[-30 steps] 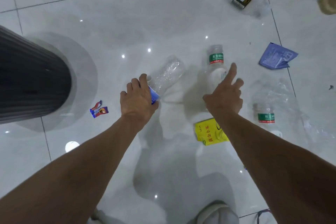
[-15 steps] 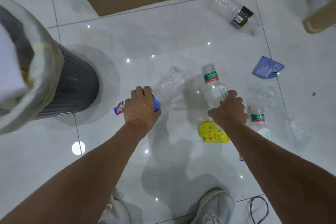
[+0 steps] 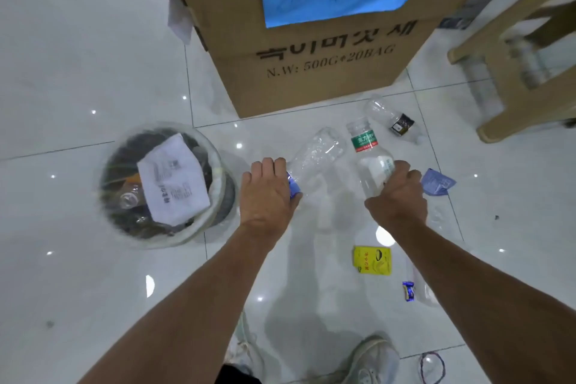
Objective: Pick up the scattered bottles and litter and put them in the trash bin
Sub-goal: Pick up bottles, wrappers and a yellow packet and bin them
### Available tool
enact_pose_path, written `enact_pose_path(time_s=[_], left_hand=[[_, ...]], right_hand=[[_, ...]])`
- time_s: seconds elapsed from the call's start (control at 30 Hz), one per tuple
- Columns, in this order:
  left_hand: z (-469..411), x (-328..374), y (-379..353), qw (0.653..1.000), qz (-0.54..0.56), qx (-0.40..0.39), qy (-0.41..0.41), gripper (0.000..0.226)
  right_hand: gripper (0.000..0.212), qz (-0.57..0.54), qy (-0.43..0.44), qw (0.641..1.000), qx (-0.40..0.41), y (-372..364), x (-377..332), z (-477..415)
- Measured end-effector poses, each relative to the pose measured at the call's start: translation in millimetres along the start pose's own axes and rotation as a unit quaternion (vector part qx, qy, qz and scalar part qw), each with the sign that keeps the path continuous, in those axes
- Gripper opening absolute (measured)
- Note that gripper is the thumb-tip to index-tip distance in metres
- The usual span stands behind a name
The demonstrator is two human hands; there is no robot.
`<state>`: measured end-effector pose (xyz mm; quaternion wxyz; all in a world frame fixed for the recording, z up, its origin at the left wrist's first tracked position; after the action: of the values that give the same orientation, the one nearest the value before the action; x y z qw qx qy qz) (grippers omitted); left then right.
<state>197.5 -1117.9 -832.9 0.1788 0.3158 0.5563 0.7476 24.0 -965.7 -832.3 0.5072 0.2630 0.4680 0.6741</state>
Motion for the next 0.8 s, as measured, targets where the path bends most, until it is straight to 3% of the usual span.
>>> enact_pose_path(time_s=[0.33, 0.8], left_hand=[[34.5, -70.1, 141.7, 0.996, -0.059, 0.023, 0.068, 0.037], [85.3, -262.6, 142.1, 0.956, -0.076, 0.024, 0.281, 0.060]], right_hand=[[0.071, -0.014, 0.075, 0.997, 0.006, 66.5, -121.7, 87.2], [0.077, 0.063, 0.201, 0.977, -0.033, -5.5, -245.2, 132.2]])
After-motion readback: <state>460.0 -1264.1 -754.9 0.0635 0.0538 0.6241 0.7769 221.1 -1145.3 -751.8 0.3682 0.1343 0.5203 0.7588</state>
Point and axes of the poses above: each hand's wrist, its own z-axis away from the middle knuckle, its own y-axis out of the back of the hand, x = y × z, the point moved 7 cm from there along -z, towards the middle knuckle, and after that the axes turned 9 degrees about z, right-handed, at the moved point
